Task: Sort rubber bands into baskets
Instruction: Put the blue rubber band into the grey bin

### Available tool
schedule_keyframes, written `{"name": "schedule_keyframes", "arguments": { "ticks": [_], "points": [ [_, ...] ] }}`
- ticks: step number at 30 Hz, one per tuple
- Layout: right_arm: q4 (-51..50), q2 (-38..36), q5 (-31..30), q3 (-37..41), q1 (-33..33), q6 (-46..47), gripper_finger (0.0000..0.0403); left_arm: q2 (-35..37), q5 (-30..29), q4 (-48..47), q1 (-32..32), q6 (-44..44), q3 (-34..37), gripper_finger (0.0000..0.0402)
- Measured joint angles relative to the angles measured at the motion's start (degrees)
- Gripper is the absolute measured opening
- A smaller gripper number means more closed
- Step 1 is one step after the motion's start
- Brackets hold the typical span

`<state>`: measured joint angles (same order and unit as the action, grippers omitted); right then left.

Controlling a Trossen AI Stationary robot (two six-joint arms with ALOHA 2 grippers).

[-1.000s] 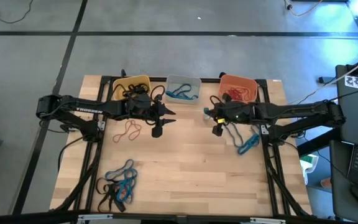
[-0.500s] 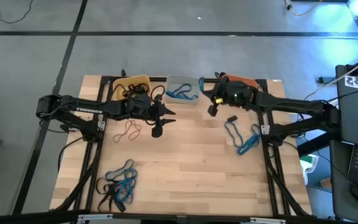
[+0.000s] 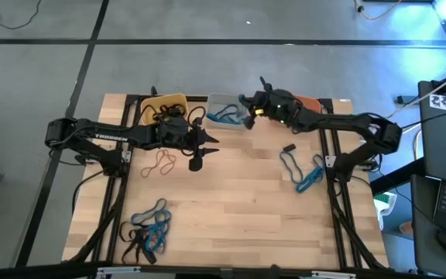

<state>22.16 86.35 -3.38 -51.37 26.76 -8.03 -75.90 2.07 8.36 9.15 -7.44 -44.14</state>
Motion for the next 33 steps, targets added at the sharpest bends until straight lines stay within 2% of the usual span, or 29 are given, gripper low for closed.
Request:
{"name": "schedule_keyframes", "arguments": {
  "ticks": [9, 13, 23, 26, 33],
  "points": [
    [4.36, 7.13, -0.14, 0.0, 0.75, -0.24, 0.0014, 0.0, 0.0, -0.02, 0.0, -0.02, 0.0, 0.0137],
    [4.41, 9.29, -3.04, 0.0, 0.66, -0.24, 0.0014, 0.0, 0.0, -0.02, 0.0, -0.02, 0.0, 0.0137],
    [1.47, 11.03, -2.59, 0.02, 0.66, 0.04, 0.0018, 0.0, 0.0, -0.02, 0.0, -0.02, 0.0, 0.0137],
    [-0.24, 11.04, -1.59, 0.02, 0.66, 0.44, 0.0041, 0.0, 0.0, -0.02, 0.0, -0.02, 0.0, 0.0137],
    [-1.4, 10.82, -1.55, 0.02, 0.66, 0.89, 0.0142, 0.0, 0.0, -0.02, 0.0, -0.02, 0.0, 0.0137]
  ]
}}
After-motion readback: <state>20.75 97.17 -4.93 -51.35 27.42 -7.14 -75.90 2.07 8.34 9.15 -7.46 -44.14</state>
